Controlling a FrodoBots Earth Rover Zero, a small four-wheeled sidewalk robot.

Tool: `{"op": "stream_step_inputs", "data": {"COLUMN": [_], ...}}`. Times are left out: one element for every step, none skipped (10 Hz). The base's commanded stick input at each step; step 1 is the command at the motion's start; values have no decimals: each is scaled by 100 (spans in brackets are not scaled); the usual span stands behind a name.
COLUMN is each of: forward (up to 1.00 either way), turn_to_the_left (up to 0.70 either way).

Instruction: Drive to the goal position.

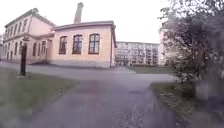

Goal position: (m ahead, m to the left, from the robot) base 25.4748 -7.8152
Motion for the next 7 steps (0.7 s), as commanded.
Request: {"op": "stream_step_inputs", "data": {"forward": [100, 100, 100, 100, 100, 100, 100], "turn_to_the_left": [0, 0, 0, 0, 0, 0, 0]}}
